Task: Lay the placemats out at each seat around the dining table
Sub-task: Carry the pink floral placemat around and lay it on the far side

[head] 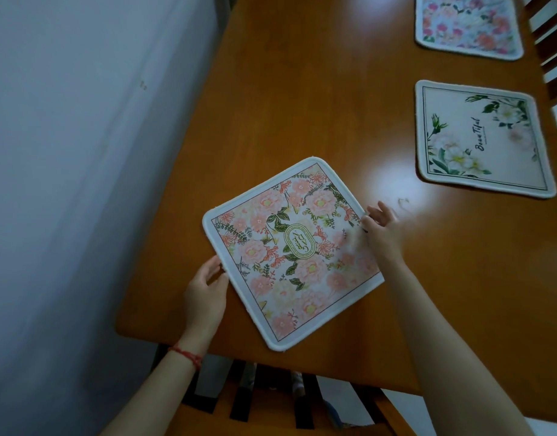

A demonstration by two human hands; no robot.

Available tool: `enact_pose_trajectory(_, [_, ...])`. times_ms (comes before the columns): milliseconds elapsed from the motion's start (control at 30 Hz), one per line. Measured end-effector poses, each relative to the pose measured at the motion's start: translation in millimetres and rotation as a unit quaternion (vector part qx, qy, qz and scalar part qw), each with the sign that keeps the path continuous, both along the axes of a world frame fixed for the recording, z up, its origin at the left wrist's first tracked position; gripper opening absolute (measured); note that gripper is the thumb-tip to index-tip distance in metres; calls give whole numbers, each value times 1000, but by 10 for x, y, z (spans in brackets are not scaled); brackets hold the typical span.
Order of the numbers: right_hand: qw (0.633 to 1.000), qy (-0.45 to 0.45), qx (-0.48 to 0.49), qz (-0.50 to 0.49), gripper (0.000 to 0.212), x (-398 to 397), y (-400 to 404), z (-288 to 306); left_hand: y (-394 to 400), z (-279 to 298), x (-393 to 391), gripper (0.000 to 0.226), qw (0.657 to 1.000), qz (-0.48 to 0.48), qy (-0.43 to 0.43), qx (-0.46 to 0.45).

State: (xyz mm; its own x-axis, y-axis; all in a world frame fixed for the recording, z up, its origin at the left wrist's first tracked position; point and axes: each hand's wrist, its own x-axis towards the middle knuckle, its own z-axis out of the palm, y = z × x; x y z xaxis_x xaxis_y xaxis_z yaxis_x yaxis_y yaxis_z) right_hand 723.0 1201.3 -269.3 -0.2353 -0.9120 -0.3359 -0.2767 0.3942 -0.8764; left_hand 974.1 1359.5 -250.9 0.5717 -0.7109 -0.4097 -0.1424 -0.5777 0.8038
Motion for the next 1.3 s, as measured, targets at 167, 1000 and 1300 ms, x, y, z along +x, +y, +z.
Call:
enact_pose_trajectory(167, [998,12,11,-61,54,-176,247,27,-395,88,201,39,997,-72,-14,-37])
enact_pose_trajectory(1000, [985,42,63,-154,54,80,1262,-89,-1545,-96,405,46,931,-347,-114,6])
enact_pose_trajectory(1300, [991,38,46,-119,54,17,991,7,-1380,-78,486,46,949,-301,-93,11])
